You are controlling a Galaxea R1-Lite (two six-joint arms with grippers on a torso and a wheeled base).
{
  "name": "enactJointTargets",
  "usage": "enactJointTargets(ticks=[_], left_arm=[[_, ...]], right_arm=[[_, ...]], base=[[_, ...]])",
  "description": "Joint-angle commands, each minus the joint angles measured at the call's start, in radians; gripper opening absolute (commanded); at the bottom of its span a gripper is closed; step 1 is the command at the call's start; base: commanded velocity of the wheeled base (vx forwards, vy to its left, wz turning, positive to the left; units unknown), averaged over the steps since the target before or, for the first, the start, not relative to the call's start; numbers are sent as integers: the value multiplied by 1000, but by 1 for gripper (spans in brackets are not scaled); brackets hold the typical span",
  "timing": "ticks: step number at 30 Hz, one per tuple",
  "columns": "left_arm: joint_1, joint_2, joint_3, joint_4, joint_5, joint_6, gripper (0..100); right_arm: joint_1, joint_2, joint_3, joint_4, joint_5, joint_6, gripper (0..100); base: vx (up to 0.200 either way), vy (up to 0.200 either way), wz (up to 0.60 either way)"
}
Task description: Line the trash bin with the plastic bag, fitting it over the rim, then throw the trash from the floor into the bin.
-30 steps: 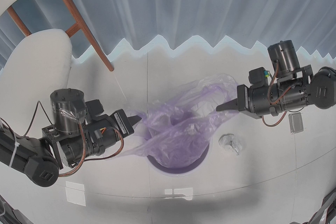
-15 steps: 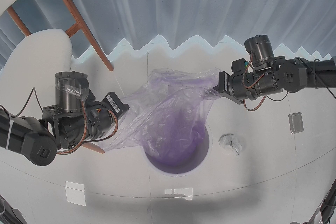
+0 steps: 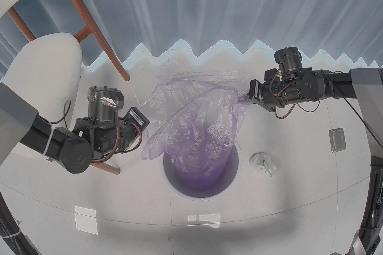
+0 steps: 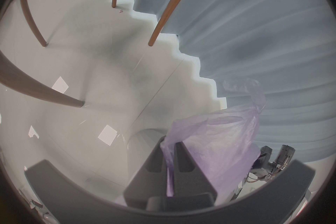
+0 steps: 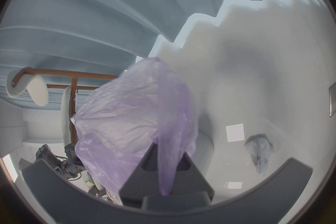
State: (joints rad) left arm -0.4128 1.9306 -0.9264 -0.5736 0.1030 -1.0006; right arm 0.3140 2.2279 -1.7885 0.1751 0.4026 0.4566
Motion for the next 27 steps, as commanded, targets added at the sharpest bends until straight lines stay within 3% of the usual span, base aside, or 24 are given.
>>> enactJointTargets(ticks=[1, 27], left_arm=[[-8, 116, -42, -2, 6, -13, 0], [43, 217, -15, 6, -2, -58, 0]], right_arm=[[-24, 70, -26, 0, 1, -6, 0], [-87, 125, 84, -28, 15, -21, 0]], base=[[0, 0, 0], [0, 0, 0]])
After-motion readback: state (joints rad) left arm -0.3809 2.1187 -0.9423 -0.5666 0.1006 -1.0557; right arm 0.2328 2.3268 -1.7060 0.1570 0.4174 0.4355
